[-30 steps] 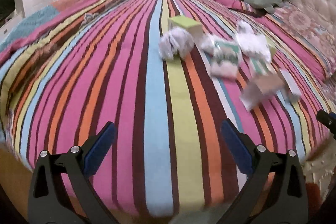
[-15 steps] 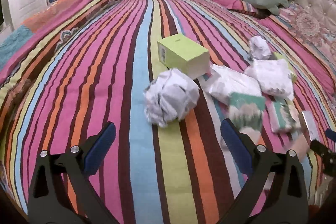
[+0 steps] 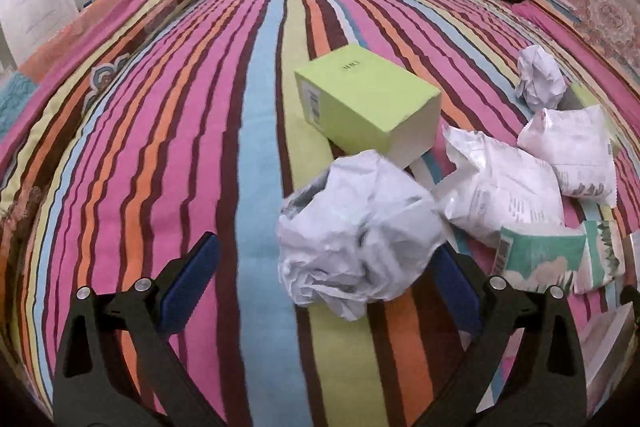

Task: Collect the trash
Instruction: 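Grasp the crumpled white paper ball with the left tool while the right grasps the printed white leaflet, then lift the paper ball with the left tool while the right lifts the leaflet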

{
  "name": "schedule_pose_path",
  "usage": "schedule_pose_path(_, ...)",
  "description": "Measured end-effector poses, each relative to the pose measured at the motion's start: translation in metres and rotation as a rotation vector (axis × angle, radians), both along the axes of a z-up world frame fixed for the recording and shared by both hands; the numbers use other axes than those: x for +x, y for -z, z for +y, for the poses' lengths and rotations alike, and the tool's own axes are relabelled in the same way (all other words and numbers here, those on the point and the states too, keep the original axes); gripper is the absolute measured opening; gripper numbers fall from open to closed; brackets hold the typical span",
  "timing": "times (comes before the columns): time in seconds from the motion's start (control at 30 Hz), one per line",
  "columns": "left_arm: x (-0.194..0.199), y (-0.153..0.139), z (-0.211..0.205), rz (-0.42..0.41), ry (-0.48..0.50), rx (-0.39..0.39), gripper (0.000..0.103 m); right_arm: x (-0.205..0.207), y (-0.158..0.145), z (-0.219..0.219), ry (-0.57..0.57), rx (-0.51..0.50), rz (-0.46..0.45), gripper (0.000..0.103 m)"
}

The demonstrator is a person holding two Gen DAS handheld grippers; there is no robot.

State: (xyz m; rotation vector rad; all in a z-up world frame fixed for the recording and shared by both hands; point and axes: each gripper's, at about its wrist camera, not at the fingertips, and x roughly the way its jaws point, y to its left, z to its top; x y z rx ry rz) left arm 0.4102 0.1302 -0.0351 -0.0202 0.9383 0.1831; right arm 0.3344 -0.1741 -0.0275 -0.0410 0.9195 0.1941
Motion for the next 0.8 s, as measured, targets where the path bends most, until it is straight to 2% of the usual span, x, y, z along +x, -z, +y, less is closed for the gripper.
schedule_pose_path(0.17,0.01,0.021,-0.004,0.112,-0.021,0.002,0.097,0.006,0.006,-0.005,0.016,0.009,0.032,0.082)
schedule_pose_path(0.23,0.007,0.02,-0.001,0.094,-0.032,-0.017,0.097,0.007,0.008,-0.005,0.013,0.003,0.044,0.068)
schedule_pose_path(0.3,0.007,0.021,0.001,0.099,-0.03,-0.036,0.097,0.008,0.01,-0.007,0.004,0.001,0.052,0.061)
schedule_pose_path(0.33,0.006,0.02,0.001,0.103,-0.024,-0.038,0.09,0.008,0.01,-0.007,0.002,0.004,0.049,0.057)
schedule_pose_path(0.37,0.007,0.019,0.001,0.107,-0.011,-0.05,0.074,0.006,0.01,-0.008,-0.002,0.01,0.05,0.05)
schedule_pose_path(0.4,0.007,0.017,0.002,0.1,-0.004,-0.069,0.064,0.005,0.01,-0.008,-0.004,0.018,0.054,0.046)
schedule_pose_path(0.43,0.007,0.014,0.002,0.092,-0.005,-0.078,0.04,0.005,0.009,-0.009,-0.002,0.02,0.055,0.046)
schedule_pose_path(0.47,0.008,0.01,0.003,0.09,-0.02,-0.073,0.029,0.004,0.008,-0.01,0.0,0.027,0.06,0.046)
schedule_pose_path(0.57,0.012,0.003,0.007,0.087,-0.019,-0.125,0.026,0.002,0.008,-0.012,0.004,0.042,0.07,0.046)
schedule_pose_path(0.67,0.009,-0.003,0.006,0.072,-0.004,-0.107,0.025,-0.001,0.007,-0.015,0.012,0.058,0.073,0.046)
schedule_pose_path(0.73,0.008,-0.005,0.006,0.072,0.003,-0.096,0.016,-0.003,0.007,-0.016,0.014,0.056,0.069,0.046)
schedule_pose_path(0.8,0.006,-0.006,0.006,0.075,0.009,-0.113,0.015,-0.004,0.008,-0.018,0.017,0.068,0.074,0.046)
